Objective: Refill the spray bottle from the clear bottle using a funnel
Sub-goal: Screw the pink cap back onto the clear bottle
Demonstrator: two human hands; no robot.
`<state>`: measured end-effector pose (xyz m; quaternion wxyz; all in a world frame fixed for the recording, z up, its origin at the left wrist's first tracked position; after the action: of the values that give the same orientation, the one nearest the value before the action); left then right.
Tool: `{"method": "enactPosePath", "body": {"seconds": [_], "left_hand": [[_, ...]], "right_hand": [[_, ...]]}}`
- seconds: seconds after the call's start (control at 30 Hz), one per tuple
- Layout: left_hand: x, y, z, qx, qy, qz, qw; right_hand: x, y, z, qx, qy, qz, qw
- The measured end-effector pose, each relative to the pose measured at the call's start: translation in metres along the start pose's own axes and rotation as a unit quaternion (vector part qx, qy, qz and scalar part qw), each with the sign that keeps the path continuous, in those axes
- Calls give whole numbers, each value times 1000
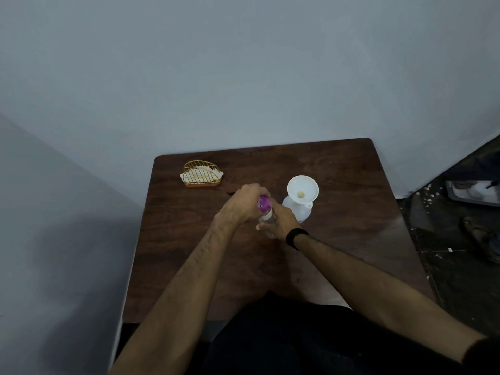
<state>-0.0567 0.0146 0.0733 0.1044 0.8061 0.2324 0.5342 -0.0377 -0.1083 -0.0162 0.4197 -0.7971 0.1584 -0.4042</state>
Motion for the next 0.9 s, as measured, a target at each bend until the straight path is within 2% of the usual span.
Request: {"method": "enactPosePath", "body": {"seconds": [0.1,0.2,0.27,0.43,0.5,0.6,0.7,0.9], "left_hand": [[0,-3,-1,-7,13,-10,1000],[-4,-9,-4,90,83,-37,992],[-7,-9,-4,115,106,-55,986],[-2,-3,-3,20,18,-5,1000],[0,-4,-2,14,3,0,1000],[-5,-9,-3,31,24,-12,999],[-15,-17,-2,73,49,-74,993],[-14,-20,-1,44,43,-44,997]], "right_hand": [[1,1,2,3,2,-2,1000],[3,-2,2,2,0,2,1000],[2,-1,3,5,-2,1,1000],[-2,-1,1,-1,3,-7,1000],[-4,-3,0,-5,5,-7,1000],[-2,-5,0,-6,7,-4,1000],[2,-6,0,4,5,2,1000],[-2,-10,0,-14,11,-1,1000]]}}
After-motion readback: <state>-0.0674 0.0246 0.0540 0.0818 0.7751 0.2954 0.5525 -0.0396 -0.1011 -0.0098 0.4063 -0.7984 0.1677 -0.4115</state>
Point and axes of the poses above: each hand's wrist, its own z-axis towards the middle knuckle, its own x-axis out of the back of the hand, y = z × x, the point moved 3 cm from there along z, towards the middle knuckle, and after that the axes turned 1 degree about -z, right-handed, at the moved point
